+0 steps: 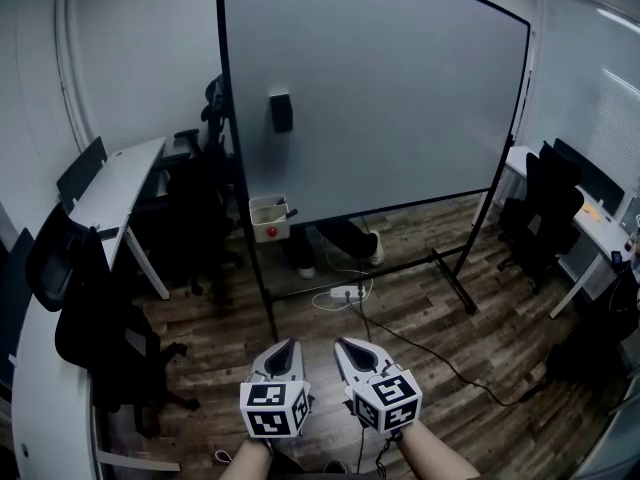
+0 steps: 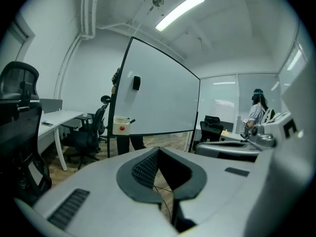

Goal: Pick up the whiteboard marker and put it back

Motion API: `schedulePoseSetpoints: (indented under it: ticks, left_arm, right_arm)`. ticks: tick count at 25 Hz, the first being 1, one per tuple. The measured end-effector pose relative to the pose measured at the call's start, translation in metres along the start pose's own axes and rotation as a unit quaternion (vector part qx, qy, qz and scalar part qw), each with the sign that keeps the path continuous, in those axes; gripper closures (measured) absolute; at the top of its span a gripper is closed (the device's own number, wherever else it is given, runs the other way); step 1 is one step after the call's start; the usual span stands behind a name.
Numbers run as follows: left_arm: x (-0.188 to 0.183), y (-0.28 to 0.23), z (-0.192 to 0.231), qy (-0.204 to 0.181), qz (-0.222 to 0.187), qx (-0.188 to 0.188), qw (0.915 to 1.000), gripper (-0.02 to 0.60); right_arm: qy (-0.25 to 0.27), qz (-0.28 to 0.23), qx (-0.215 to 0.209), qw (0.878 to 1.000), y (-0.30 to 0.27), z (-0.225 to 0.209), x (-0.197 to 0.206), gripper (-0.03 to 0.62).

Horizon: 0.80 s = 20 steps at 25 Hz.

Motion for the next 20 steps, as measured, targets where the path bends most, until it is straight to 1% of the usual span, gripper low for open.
schedulePoseSetpoints:
  ticks: [4,7,10,13,16,20]
  left_arm:
    - [0.001,-0.010,0.010,-0.006,0.001,0.000,1.0000,0.568]
    - [-0.007,-0.016,0.022,-0.021,-0.003,-0.010,0.9997,0.568]
    - [-0.016,-0.024,0.033,-0.033,-0.012,-0.018,0.9992,0.568]
    - [-0.017,-0.037,0.044,-0.026,-0.012,-0.019,0.9994,0.568]
    - [-0.015,-0.054,0.052,-0.023,-0.004,-0.012,0.9996,0.568]
    - [-0.014,-0.084,0.067,-0.013,0.005,-0.008,0.9999,0.568]
  right_arm:
    - [-0.010,0.007,0.000,1.000,-0.011,-0.008,0.003,0.569]
    - [-0.022,-0.020,-0.004,1.000,-0.019,-0.015,-0.009,0.569]
    - [-0.027,-0.036,0.010,0.999,-0.029,-0.027,-0.021,0.569]
    - [-0.030,-0.031,0.021,0.999,-0.041,-0.036,-0.022,0.569]
    - [-0.034,-0.020,0.032,0.999,-0.055,-0.045,-0.017,0.569]
    - [-0.033,-0.011,0.051,0.998,-0.080,-0.063,-0.013,0.569]
Point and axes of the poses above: the fingertips, and each gripper's own axes: y backward along the fingers, z to its left, x out of its underside, the point moved 3 cm from there along y, backward along the fingers, and after that the axes turned 5 degrees about -y, right-handed, at the moved point
